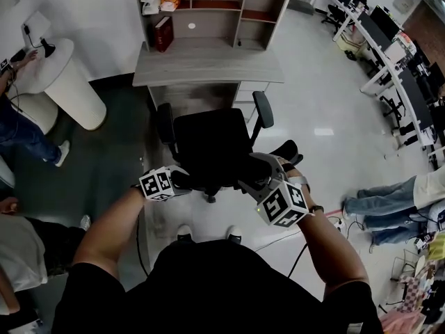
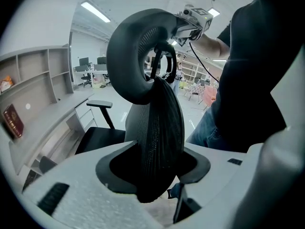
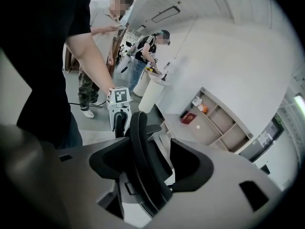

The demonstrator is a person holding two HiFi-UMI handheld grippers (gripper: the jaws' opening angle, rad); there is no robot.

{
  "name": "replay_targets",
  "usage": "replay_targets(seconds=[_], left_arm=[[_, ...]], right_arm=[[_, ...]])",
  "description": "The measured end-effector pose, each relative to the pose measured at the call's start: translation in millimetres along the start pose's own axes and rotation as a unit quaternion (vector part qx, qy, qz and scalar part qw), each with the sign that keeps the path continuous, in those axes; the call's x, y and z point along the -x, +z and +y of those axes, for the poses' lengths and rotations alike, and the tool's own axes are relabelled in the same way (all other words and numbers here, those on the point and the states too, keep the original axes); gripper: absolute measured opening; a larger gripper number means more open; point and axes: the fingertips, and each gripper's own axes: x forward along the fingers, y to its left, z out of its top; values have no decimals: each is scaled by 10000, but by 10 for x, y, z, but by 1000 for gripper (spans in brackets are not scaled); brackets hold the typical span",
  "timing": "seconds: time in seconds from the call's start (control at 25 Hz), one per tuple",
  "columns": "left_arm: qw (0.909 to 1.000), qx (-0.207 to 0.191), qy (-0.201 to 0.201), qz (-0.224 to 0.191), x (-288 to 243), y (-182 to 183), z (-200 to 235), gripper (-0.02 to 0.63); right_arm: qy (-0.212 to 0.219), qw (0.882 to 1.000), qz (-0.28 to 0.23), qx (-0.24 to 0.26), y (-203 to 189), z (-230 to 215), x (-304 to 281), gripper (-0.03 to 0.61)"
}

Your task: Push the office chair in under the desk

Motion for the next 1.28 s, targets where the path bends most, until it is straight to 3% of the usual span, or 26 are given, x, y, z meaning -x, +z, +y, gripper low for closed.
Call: replay_targets(seconds=[0.16, 0.36, 0.6, 1.12, 1.28], left_arm=[[10000, 35, 19, 63, 11, -8, -3, 210], [9999, 86, 87, 105, 11, -16, 6, 213], [9997, 135, 136, 172, -8, -31, 8, 215], [9986, 341, 293, 285, -15, -34, 37, 224], [9984, 339, 339, 309, -14, -25, 31, 224]], right_arm=[[-49, 9996, -174, -206, -294, -183, 367, 270], [-185, 9986, 246, -423, -1024, -448, 681, 270], [191, 9954, 661, -666, -1789, -457, 554, 270], [953, 9775, 1859, 295, -2898, -339, -275, 273], [828, 9691, 2170, 828, -3124, -380, -393, 235]])
